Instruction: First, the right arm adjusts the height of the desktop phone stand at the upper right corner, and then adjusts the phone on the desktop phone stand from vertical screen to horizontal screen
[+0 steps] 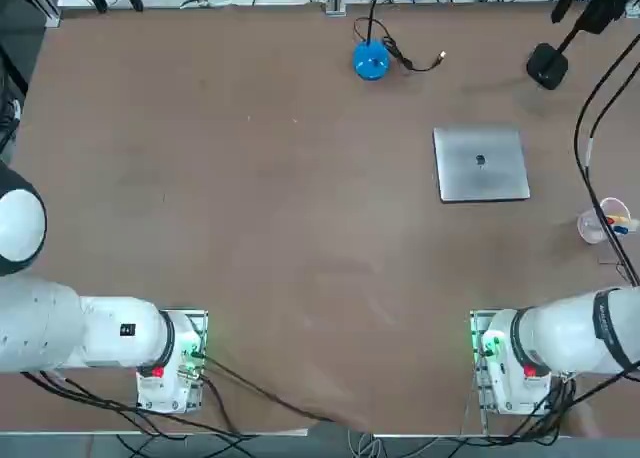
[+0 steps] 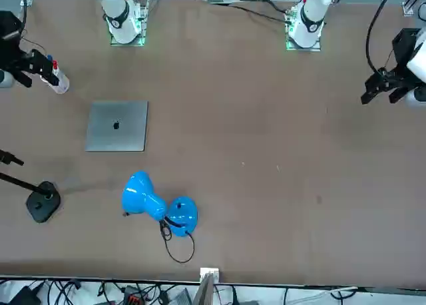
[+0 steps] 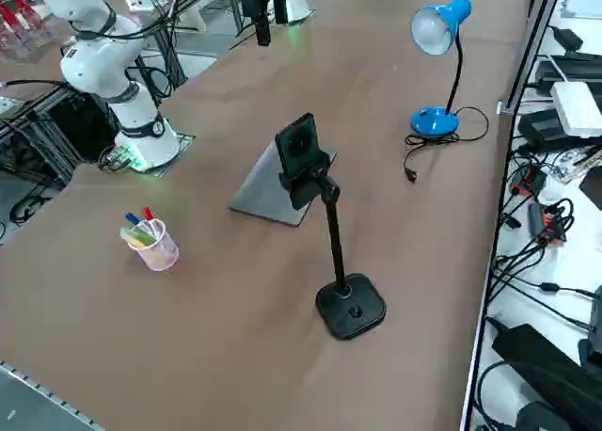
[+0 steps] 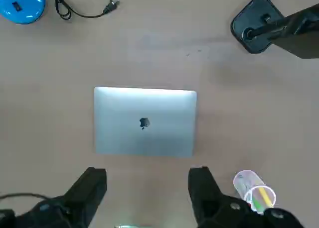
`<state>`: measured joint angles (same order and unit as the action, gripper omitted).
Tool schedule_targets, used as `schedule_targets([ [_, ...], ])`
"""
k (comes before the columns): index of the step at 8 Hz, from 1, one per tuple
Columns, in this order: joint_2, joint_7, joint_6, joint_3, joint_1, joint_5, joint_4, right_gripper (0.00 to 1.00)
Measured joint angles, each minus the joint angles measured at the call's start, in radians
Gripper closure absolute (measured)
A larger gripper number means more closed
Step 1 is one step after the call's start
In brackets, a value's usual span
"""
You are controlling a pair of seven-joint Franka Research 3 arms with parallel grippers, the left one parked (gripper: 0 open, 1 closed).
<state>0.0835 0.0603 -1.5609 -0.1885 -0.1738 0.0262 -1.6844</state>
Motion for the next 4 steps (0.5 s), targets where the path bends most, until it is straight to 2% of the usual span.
schedule_targets([
  [4,0.0,0.0,-0.004,0.0,0.0,0.0,0.005,0.0],
])
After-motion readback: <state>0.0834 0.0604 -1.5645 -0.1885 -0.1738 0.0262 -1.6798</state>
